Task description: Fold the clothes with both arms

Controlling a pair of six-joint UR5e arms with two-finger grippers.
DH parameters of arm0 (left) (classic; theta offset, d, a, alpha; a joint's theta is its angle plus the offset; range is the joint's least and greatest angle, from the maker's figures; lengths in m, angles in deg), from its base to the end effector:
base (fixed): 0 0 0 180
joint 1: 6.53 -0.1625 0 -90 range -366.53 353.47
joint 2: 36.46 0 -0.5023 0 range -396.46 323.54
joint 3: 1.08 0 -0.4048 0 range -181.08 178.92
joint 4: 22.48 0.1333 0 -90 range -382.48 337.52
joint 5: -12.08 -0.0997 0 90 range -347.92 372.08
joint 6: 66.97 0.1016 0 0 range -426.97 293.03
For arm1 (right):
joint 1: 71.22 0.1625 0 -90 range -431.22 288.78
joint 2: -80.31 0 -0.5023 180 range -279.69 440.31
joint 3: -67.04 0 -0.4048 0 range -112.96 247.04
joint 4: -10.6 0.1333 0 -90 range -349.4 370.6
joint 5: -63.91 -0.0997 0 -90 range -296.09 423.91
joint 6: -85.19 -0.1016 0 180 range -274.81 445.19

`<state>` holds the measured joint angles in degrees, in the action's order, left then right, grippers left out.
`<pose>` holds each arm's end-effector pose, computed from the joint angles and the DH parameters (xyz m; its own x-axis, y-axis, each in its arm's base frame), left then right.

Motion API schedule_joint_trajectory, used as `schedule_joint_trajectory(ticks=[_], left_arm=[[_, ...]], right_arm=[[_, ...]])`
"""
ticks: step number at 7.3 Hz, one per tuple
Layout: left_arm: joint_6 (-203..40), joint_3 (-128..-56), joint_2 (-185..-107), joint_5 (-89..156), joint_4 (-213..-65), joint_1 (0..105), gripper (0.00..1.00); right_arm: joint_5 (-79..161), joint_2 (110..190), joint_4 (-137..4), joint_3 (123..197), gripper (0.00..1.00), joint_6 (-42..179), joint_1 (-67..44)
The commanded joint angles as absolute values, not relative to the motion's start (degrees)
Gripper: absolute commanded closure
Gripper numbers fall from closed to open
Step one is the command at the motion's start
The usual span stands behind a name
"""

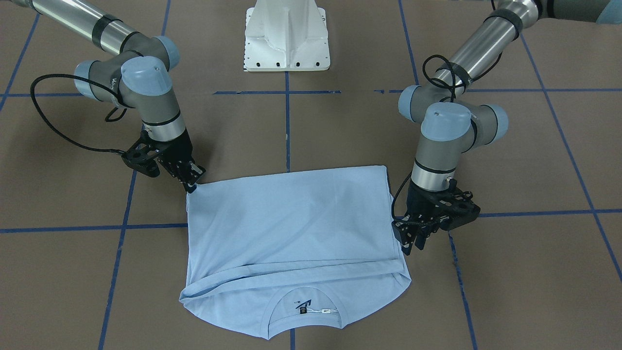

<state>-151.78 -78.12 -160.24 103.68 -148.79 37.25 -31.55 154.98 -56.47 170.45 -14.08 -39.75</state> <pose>0.4852 -0.6457 0.4075 0.4513 -0.3072 -0.8378 0.6365 0.7689 0.0609 -0.4719 -0.4338 0.4368 0.4486 0.4626 0.7647 -0.5353 0.8243 -0.1846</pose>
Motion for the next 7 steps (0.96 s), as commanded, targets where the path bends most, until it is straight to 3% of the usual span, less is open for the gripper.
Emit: schedule_joint_trajectory(ticks=[1, 2, 3, 6, 7], left_arm=[[-152.7, -84.8, -158.6, 104.3, -148.5, 36.0, 0.53], [-155.3, -90.7, -155.0, 109.5, -148.7, 35.4, 0.51], [-156.4, -92.2, -154.8, 114.0, -148.7, 35.2, 0.42], [-159.7, -96.6, -154.1, 119.3, -148.1, 34.7, 0.37], [-159.6, -96.7, -154.0, 119.3, -148.0, 34.7, 0.35]], right_arm=[[-33.7, 166.8, -56.9, 186.6, 1.0, -17.4, -46.2], [-34.7, 168.8, -57.0, 190.7, 1.0, -19.7, -50.3], [-34.8, 172.6, -57.0, 193.7, 1.0, -20.4, -55.8], [-33.5, 179.7, -57.0, 199.9, 1.0, -22.9, -71.4], [-32.1, 180.2, -57.0, 199.9, 0.84, -23.4, -75.7]])
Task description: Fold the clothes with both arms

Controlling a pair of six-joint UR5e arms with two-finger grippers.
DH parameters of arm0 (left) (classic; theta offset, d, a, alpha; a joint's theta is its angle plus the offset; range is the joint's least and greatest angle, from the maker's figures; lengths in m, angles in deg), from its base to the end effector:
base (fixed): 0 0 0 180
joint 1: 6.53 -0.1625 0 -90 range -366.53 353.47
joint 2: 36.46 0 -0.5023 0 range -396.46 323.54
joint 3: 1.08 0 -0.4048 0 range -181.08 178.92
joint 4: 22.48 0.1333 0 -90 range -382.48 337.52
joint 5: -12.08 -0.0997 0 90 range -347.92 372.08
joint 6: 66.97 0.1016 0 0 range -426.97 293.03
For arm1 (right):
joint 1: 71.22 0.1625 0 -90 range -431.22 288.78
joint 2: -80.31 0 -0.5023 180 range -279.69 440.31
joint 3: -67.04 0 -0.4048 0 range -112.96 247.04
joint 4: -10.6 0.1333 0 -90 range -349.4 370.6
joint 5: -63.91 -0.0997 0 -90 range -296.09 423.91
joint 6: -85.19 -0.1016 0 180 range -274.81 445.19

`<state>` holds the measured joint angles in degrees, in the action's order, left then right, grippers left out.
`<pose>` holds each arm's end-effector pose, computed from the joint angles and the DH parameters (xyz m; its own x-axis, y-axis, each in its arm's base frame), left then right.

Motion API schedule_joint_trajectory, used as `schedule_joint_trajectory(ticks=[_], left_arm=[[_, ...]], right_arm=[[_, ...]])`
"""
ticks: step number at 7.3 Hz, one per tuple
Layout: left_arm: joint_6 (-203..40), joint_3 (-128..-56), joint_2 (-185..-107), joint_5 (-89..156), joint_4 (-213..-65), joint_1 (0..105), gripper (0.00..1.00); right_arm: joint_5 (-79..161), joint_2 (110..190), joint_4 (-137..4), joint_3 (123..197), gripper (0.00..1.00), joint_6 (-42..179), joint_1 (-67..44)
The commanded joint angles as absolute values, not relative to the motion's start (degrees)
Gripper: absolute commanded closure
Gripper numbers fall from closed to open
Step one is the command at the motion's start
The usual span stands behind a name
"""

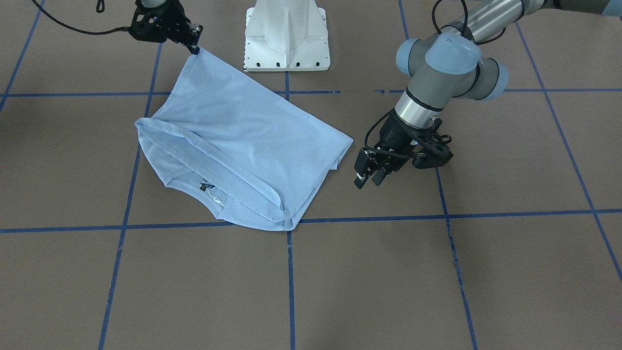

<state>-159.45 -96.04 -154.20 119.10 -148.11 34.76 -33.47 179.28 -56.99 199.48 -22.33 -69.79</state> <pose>0.4588 -0.5407 0.3316 0.2587 -0.2823 -0.9238 0.4382 0.8866 -0.1482 -0.3956 -0.1302 0.4094 0.5593 0.3126 0.7678 -0.0910 0.9437 -0.3179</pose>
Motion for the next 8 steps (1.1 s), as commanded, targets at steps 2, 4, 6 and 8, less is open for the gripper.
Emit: schedule_joint_trajectory(ticks=[2, 4, 6, 8], left_arm=[[-160.0, -98.2, -151.5, 119.3, -148.0, 32.7, 0.34], [-165.7, -103.7, -145.7, 119.0, -147.8, 27.1, 0.34], [-170.1, -104.9, -146.6, 116.6, -140.5, 21.2, 0.36], [-170.2, -104.8, -150.9, 112.5, -130.1, 16.5, 0.45]], right_arm=[[-28.6, 181.0, -57.2, 199.8, 0.0, -24.1, -78.3], [-27.0, 180.5, -57.2, 199.7, 0.0, -24.0, -70.9], [-26.9, 178.2, -57.1, 198.3, 0.0, -23.0, -58.3], [-27.2, 171.0, -56.6, 190.7, 0.0, -19.5, -54.4]])
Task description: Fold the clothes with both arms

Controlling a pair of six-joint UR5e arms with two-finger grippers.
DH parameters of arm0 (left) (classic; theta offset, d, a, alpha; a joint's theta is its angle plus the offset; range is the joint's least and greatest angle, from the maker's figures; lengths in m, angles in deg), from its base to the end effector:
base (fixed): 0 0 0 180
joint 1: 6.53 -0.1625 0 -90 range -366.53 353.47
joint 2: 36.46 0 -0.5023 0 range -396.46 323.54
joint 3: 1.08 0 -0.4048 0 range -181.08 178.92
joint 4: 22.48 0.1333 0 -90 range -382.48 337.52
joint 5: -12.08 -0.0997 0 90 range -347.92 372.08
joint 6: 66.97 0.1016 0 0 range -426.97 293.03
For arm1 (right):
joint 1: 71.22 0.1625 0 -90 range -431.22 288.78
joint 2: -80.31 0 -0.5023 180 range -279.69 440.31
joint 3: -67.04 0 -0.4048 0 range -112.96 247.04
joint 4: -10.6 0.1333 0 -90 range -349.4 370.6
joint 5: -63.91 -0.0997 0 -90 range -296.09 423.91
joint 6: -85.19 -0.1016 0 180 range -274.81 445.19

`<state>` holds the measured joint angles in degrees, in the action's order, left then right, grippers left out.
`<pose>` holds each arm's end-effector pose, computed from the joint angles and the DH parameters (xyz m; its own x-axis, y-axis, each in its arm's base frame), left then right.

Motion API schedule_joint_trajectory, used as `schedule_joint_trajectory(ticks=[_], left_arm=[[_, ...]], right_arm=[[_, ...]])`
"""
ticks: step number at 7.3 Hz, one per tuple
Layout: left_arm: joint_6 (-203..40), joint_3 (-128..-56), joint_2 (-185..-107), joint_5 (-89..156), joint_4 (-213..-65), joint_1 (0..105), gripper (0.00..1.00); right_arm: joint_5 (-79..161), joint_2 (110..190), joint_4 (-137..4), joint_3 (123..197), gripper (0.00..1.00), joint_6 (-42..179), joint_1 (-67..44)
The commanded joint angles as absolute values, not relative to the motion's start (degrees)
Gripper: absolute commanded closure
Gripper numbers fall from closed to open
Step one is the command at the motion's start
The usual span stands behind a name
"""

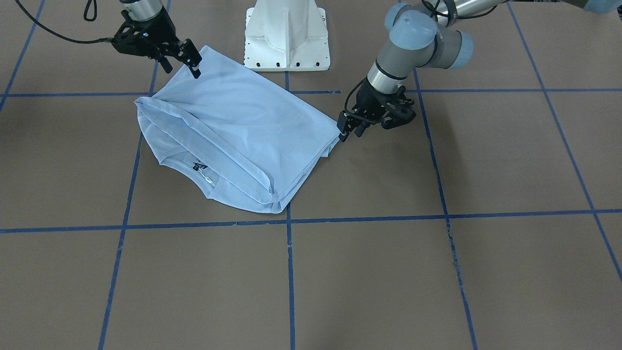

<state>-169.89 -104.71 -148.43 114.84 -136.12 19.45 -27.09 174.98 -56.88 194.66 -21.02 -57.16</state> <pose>0.5386 -0.3858 0.3577 0.3907 -0.4330 -0.8123 0.3529 0.8855 -0.3022 -0.3939 -0.2342 0.4184 0.4641 0.4040 0.7883 -0.3733 0.8962 -0.2395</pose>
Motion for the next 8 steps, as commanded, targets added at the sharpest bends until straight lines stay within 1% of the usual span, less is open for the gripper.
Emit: schedule_joint_trajectory(ticks=[1, 6, 7, 8], left_arm=[[-170.2, -104.7, -150.9, 112.3, -130.0, 16.0, 0.48], [-170.1, -103.6, -150.1, 112.2, -130.0, 15.2, 0.51], [-170.2, -103.6, -150.0, 112.2, -130.0, 14.7, 0.6], [-170.2, -103.6, -150.0, 112.3, -130.0, 14.6, 0.76]], right_arm=[[-27.2, 170.6, -56.5, 190.3, 0.0, -19.6, -54.4], [-27.1, 170.5, -56.5, 190.4, 0.0, -19.6, -54.4], [-27.1, 170.7, -56.5, 190.3, 0.0, -19.5, -54.4], [-27.2, 170.7, -56.5, 190.3, 0.0, -19.5, -54.3]])
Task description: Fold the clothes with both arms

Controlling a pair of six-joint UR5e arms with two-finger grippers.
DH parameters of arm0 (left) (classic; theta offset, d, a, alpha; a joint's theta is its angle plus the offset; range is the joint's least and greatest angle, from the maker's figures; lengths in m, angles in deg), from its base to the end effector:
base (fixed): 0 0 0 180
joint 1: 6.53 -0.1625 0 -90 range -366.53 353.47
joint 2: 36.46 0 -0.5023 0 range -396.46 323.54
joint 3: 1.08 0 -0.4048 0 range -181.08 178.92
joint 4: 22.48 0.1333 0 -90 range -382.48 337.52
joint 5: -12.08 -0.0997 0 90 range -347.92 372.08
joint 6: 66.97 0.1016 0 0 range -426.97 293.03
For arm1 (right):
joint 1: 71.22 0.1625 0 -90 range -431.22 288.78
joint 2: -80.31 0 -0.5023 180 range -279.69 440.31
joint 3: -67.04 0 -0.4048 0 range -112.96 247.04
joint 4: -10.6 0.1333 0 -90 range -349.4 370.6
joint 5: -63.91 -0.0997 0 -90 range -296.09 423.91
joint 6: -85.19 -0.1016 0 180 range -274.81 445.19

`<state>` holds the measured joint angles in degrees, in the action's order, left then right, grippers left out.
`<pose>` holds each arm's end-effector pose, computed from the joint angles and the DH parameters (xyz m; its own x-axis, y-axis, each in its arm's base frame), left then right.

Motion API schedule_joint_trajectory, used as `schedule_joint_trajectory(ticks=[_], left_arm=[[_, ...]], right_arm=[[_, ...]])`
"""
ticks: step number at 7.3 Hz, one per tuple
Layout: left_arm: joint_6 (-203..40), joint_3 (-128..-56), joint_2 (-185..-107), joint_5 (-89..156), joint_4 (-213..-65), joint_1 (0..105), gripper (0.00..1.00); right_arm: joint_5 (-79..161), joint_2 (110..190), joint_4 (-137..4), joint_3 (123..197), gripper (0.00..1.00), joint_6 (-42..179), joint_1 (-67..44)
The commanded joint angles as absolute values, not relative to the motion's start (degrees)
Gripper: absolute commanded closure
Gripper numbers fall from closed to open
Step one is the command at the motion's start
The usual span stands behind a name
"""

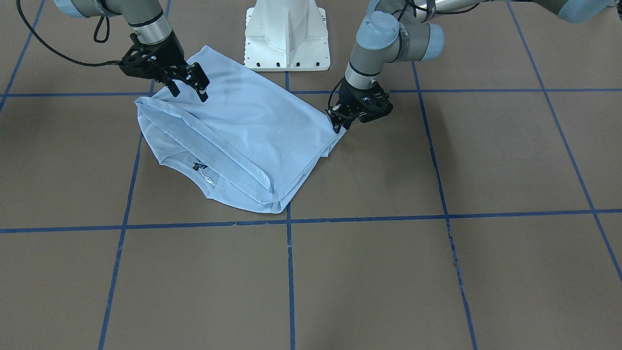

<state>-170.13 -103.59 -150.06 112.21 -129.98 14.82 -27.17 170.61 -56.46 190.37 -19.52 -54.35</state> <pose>0.5799 -0.3506 0.3633 0.4865 -0.4308 -0.7601 0.3464 0.8938 -0.2849 -0.4181 -0.2641 0.4184 0.4481 0.4012 0.7989 -0.4022 0.8886 -0.2206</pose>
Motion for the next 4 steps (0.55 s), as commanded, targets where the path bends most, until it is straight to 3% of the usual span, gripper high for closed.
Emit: schedule_joint_trajectory(ticks=[1, 2, 4], left_arm=[[-170.2, -103.6, -150.0, 112.3, -130.0, 14.6, 0.81], [-170.2, -103.6, -149.4, 112.2, -130.0, 14.6, 1.0], [-167.5, -105.7, -148.7, 113.1, -129.7, 18.4, 1.0]], right_arm=[[-27.2, 170.7, -56.5, 190.3, 0.0, -19.5, -54.3], [-27.1, 170.7, -56.5, 190.3, 0.0, -19.6, -54.3], [-26.8, 170.6, -56.5, 190.3, 0.0, -19.6, -54.3]])
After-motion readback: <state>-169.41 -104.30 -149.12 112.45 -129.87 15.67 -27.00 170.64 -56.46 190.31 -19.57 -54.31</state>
